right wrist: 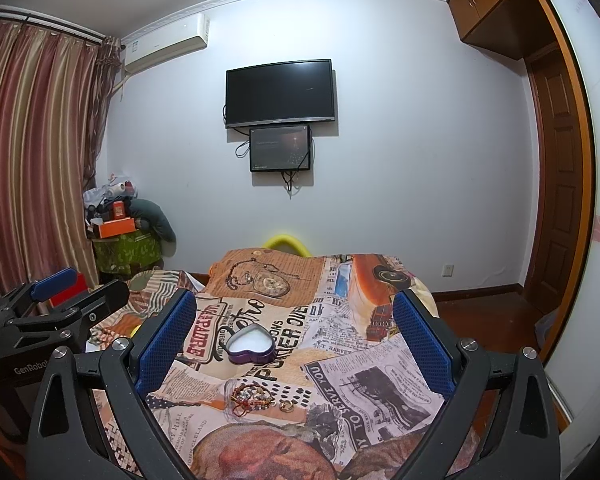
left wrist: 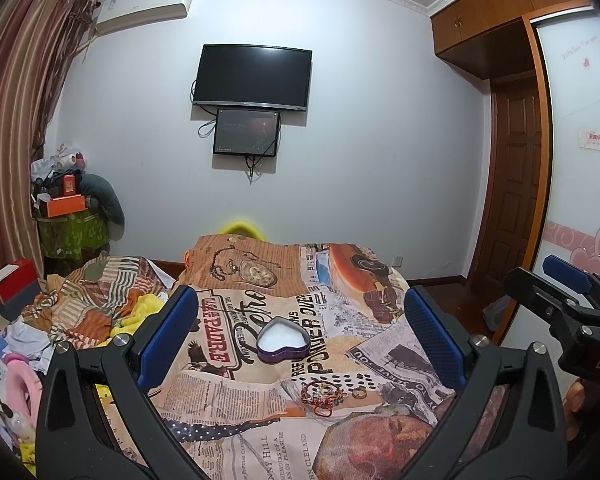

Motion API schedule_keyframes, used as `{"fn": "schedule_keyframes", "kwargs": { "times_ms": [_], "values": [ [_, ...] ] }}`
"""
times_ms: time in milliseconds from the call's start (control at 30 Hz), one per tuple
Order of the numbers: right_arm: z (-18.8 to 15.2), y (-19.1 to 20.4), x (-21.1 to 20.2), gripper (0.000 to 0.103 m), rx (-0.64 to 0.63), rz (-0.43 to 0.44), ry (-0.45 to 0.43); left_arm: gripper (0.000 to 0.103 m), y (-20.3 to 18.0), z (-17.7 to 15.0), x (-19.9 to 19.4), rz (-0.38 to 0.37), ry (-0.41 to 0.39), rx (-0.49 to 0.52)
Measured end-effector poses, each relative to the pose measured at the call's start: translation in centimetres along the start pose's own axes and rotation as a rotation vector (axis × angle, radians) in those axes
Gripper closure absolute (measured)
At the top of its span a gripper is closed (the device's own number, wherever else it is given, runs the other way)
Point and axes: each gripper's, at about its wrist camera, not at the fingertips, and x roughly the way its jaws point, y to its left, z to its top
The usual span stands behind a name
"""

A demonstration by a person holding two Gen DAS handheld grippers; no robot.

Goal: Organize jewelry

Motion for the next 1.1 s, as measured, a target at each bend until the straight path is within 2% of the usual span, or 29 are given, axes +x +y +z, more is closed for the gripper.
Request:
{"fn": "schedule_keyframes", "kwargs": {
  "times_ms": [1100],
  "values": [
    [-1.4, -0.1, 0.5, 0.005, 0.006, 0.000, 0.021, 0.000, 0.1, -0.4, 0.6, 0.002, 0.018, 0.001]
  ]
}}
